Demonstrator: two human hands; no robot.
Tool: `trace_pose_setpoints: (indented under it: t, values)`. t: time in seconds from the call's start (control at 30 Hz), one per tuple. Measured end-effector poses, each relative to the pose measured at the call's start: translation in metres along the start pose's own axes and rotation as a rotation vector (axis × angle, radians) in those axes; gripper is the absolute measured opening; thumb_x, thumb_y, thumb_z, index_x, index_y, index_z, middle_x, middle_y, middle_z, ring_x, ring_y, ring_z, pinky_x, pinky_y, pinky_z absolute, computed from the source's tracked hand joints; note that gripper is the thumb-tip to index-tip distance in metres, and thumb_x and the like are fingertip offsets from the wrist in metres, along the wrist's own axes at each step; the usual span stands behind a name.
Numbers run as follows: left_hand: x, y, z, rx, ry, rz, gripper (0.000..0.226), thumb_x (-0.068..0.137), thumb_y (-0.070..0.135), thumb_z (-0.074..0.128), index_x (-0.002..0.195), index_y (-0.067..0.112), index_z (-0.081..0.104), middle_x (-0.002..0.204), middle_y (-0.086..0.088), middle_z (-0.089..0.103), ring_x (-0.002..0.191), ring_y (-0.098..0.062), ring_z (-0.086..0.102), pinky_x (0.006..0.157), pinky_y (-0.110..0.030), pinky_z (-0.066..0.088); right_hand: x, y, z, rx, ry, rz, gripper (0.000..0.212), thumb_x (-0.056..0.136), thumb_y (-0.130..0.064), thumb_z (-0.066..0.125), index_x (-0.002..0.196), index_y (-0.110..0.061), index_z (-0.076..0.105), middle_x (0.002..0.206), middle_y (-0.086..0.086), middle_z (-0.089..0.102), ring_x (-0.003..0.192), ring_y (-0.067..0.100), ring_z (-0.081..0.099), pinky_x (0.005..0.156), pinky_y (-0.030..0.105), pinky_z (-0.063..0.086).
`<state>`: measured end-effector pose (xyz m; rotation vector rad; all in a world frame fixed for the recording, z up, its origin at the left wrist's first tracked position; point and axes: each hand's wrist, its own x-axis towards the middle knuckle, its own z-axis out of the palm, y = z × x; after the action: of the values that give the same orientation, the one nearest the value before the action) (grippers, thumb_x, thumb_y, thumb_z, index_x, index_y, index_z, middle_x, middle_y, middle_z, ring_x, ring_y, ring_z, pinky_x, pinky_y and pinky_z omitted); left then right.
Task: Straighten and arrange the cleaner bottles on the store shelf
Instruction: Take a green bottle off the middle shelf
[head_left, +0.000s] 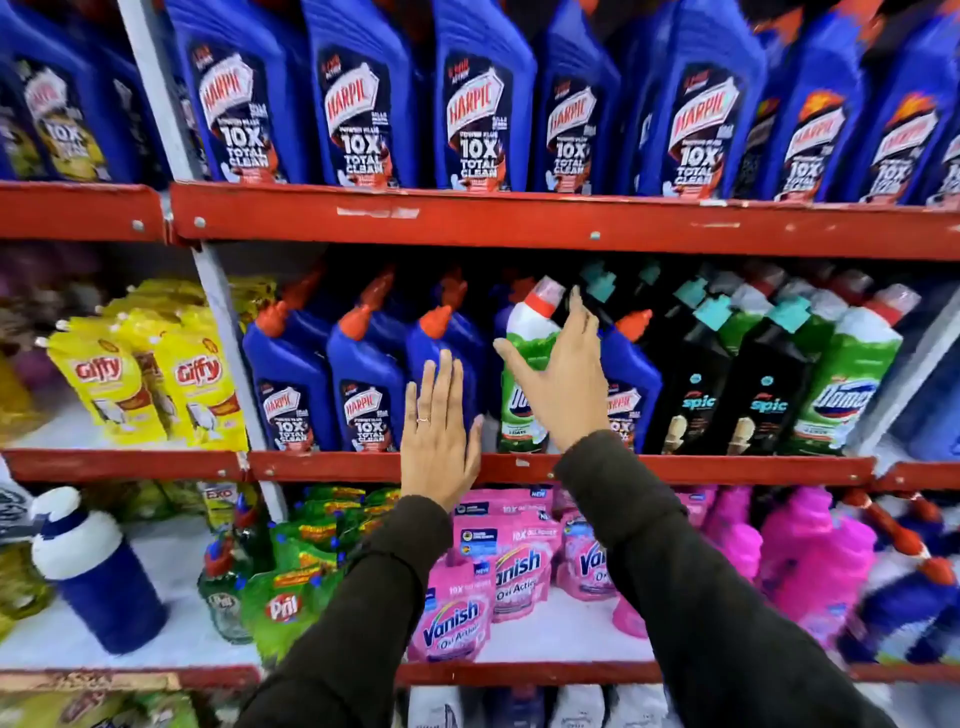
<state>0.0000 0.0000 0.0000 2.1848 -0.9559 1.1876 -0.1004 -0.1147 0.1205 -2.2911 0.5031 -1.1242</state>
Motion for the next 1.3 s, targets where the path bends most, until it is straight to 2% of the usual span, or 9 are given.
trace_pose_setpoints:
  t: [0.13, 0.23, 0.53, 0.63, 0.83, 1.0, 1.1, 1.2, 1.3]
  values:
    - [-0.008, -0.009, 0.029, 0.008, 0.004, 0.015, 0.076, 0.105, 0.035, 0.036, 0.164, 0.004, -0.001, 0.172, -0.007, -0.011, 0.160, -0.023, -0.007, 0.131, -0.042, -0.001, 0.017, 0.009, 0.013, -0.095, 0.036, 0.045, 0.079, 0.091, -0.056, 0.071, 0.149, -0.012, 0.042, 0.141, 0.013, 0.056, 0.129, 0.040, 0.055, 0.098, 0.049, 0.050]
    - [-0.012, -0.019, 0.046, 0.007, 0.036, 0.050, 0.078, 0.104, 0.035, 0.037, 0.164, 0.006, -0.004, 0.171, -0.009, -0.015, 0.160, -0.024, -0.011, 0.131, -0.042, -0.002, 0.015, 0.018, 0.019, -0.081, 0.066, 0.019, 0.069, 0.092, -0.056, 0.070, 0.141, -0.011, 0.050, 0.131, 0.012, 0.060, 0.120, 0.038, 0.058, 0.094, 0.046, 0.050]
    - [-0.013, -0.023, 0.060, 0.011, 0.143, 0.074, 0.073, 0.109, 0.036, 0.030, 0.163, 0.007, -0.010, 0.171, -0.007, -0.020, 0.159, -0.021, -0.015, 0.130, -0.039, -0.007, -0.015, 0.005, -0.024, 0.072, 0.292, -0.059, 0.068, 0.088, -0.058, 0.072, 0.138, -0.013, 0.057, 0.128, 0.002, 0.068, 0.118, 0.023, 0.066, 0.099, 0.046, 0.054]
    - [-0.015, -0.023, 0.061, 0.008, 0.135, 0.081, 0.076, 0.108, 0.036, 0.034, 0.163, 0.008, -0.011, 0.170, -0.006, -0.022, 0.159, -0.020, -0.016, 0.130, -0.039, -0.008, -0.041, 0.020, -0.031, 0.076, 0.204, 0.016, 0.068, 0.085, -0.063, 0.073, 0.135, -0.018, 0.060, 0.124, -0.002, 0.071, 0.115, 0.018, 0.069, 0.098, 0.045, 0.056]
    - [-0.017, -0.024, 0.065, 0.023, 0.114, 0.059, 0.083, 0.108, 0.036, 0.041, 0.162, 0.009, -0.015, 0.168, -0.005, -0.028, 0.157, -0.020, -0.021, 0.130, -0.040, -0.009, -0.129, 0.099, 0.013, -0.020, -0.173, 0.243, 0.071, 0.073, -0.067, 0.075, 0.124, -0.019, 0.063, 0.110, -0.001, 0.075, 0.097, 0.017, 0.072, 0.084, 0.036, 0.061]
    - [-0.018, -0.024, 0.066, 0.038, 0.099, 0.051, 0.078, 0.110, 0.037, 0.035, 0.162, 0.009, -0.016, 0.166, -0.013, -0.007, 0.157, -0.020, -0.023, 0.130, -0.041, -0.009, -0.189, 0.156, 0.055, -0.031, -0.306, 0.407, 0.060, 0.077, -0.041, 0.089, 0.121, -0.011, 0.061, 0.110, 0.007, 0.074, 0.101, 0.029, 0.072, 0.082, 0.033, 0.055]
    - [-0.017, -0.024, 0.065, 0.039, 0.101, 0.048, 0.079, 0.111, 0.037, 0.036, 0.162, 0.010, -0.018, 0.164, -0.014, -0.004, 0.157, -0.020, -0.023, 0.130, -0.041, -0.008, -0.193, 0.164, 0.060, -0.009, -0.265, 0.434, 0.059, 0.077, -0.031, 0.092, 0.121, -0.007, 0.061, 0.109, 0.005, 0.071, 0.101, 0.027, 0.070, 0.080, 0.020, 0.044]
    - [-0.017, -0.023, 0.064, 0.036, 0.104, 0.051, 0.079, 0.111, 0.036, 0.037, 0.162, 0.010, -0.018, 0.170, -0.010, -0.017, 0.157, -0.020, -0.022, 0.130, -0.041, -0.007, -0.189, 0.162, 0.062, -0.025, -0.298, 0.432, 0.064, 0.076, -0.032, 0.092, 0.125, -0.008, 0.059, 0.116, 0.009, 0.072, 0.106, 0.026, 0.068, 0.089, 0.033, 0.055]
    - [-0.017, -0.023, 0.064, 0.029, 0.112, 0.048, 0.079, 0.111, 0.036, 0.037, 0.162, 0.010, -0.017, 0.170, -0.010, -0.017, 0.157, -0.020, -0.022, 0.130, -0.041, -0.007, -0.189, 0.161, 0.064, -0.051, -0.319, 0.449, 0.076, 0.076, -0.042, 0.091, 0.136, -0.013, 0.053, 0.126, 0.008, 0.069, 0.116, 0.027, 0.067, 0.095, 0.044, 0.059]
